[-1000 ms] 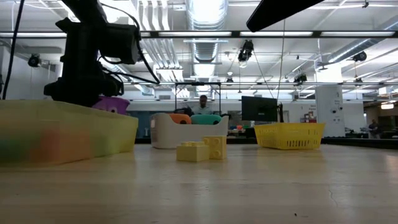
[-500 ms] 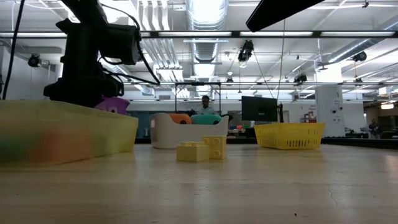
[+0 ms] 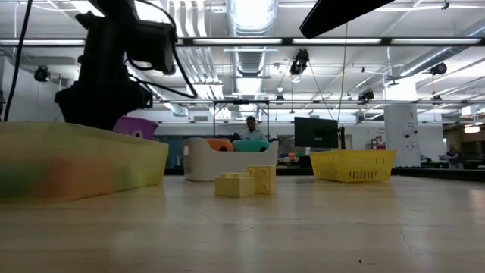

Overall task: Pick & Place Toys
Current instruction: Put the light yellow game piece into the light yellow bin

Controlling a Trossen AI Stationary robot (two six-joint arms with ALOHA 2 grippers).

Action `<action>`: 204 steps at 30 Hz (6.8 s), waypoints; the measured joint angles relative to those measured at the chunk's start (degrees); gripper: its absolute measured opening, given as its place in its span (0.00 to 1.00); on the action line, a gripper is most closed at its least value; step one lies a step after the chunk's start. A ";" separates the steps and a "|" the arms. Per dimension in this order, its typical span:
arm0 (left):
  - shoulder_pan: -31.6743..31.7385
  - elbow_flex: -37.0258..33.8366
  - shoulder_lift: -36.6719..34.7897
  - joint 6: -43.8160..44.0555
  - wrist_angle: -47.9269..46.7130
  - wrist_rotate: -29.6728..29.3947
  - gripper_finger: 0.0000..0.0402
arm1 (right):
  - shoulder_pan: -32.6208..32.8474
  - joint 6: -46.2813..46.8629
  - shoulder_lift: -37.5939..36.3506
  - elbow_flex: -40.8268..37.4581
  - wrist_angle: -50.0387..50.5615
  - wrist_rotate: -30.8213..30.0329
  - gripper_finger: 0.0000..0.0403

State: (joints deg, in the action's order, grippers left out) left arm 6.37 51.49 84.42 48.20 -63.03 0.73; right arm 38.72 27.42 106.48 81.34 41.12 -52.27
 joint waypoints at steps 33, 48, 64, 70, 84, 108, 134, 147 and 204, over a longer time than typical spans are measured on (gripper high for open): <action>-20.90 32.34 22.71 -19.81 10.24 -6.82 0.92 | 0.92 19.12 -12.30 -4.64 21.83 2.92 0.69; -21.81 29.27 27.19 -25.72 24.65 -11.26 0.92 | 1.90 10.59 -39.42 -27.72 -2.59 14.27 0.69; -21.88 23.27 27.56 -25.37 31.01 -11.28 0.91 | 1.88 1.05 -46.47 -36.79 -20.52 19.74 0.69; -21.80 23.11 28.42 -27.00 34.48 -11.20 0.91 | 1.88 1.05 -46.47 -36.79 -20.61 19.30 0.69; -20.89 23.23 32.97 -22.38 36.68 -9.30 0.91 | 1.88 1.05 -46.40 -36.79 -21.12 19.12 0.69; -20.20 25.37 34.15 9.21 29.56 -8.64 0.73 | 1.90 1.51 -46.40 -36.79 -22.07 19.17 0.69; -20.47 31.54 34.06 -6.09 18.07 -7.17 0.31 | 1.92 1.90 -46.40 -36.79 -22.94 19.23 0.69; -20.49 45.89 29.27 -12.06 -8.47 -8.48 0.31 | 1.90 2.14 -46.12 -36.79 -24.66 19.22 0.69; -17.40 3.59 8.41 6.27 12.42 0.43 0.31 | 1.62 -1.49 -42.21 -36.46 -29.68 19.23 0.69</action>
State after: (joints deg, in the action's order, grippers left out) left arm -11.03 55.08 92.84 54.47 -50.61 1.16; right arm 40.34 25.93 64.27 44.88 11.44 -33.04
